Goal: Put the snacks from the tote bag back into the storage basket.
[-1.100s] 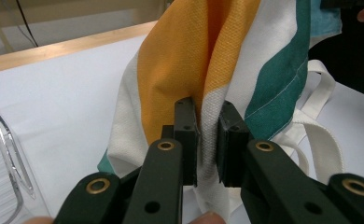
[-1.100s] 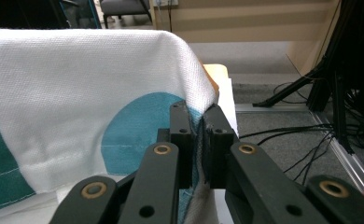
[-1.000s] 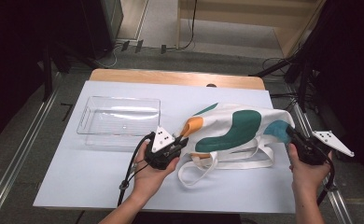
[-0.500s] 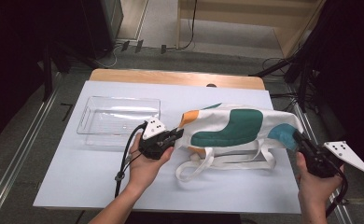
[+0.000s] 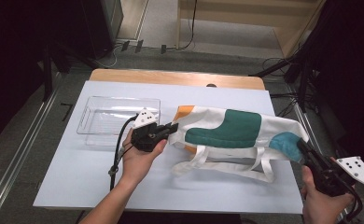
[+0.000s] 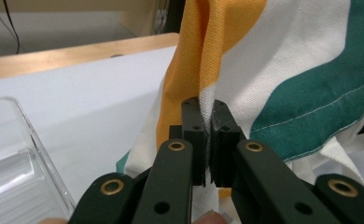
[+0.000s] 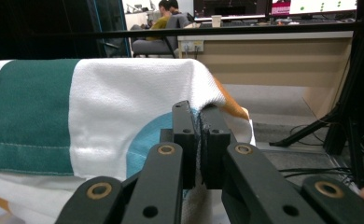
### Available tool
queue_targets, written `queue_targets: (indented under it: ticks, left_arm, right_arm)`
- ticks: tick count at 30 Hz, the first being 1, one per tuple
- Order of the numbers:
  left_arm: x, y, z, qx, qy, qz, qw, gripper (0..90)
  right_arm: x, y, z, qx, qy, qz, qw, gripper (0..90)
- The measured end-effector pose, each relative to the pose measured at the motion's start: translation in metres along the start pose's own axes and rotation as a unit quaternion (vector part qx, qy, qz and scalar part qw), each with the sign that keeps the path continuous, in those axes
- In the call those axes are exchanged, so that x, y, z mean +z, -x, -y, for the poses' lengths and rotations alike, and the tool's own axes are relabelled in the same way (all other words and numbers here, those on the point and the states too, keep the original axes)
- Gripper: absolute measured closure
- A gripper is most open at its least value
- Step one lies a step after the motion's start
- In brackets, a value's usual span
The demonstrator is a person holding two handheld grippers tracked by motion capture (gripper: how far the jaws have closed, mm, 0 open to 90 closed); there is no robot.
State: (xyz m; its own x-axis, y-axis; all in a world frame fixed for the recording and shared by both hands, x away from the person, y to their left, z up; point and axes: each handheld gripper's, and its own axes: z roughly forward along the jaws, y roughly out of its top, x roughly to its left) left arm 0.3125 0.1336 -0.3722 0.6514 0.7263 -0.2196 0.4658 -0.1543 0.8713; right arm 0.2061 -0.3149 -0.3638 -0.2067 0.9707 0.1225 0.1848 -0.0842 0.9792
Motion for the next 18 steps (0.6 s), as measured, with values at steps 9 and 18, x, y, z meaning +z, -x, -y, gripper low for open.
queue_targets:
  ticks: [9,18]
  left_arm:
    - [-0.003,0.015,0.009,0.015,-0.001,-0.032,0.9994,47.8]
    - [-0.004,0.066,0.034,0.047,0.006,-0.014,0.9988,36.7]
  right_arm:
    - [0.013,0.002,0.022,0.022,-0.016,0.002,0.9996,88.3]
    - [0.016,0.001,0.025,0.029,-0.016,-0.001,0.9995,88.2]
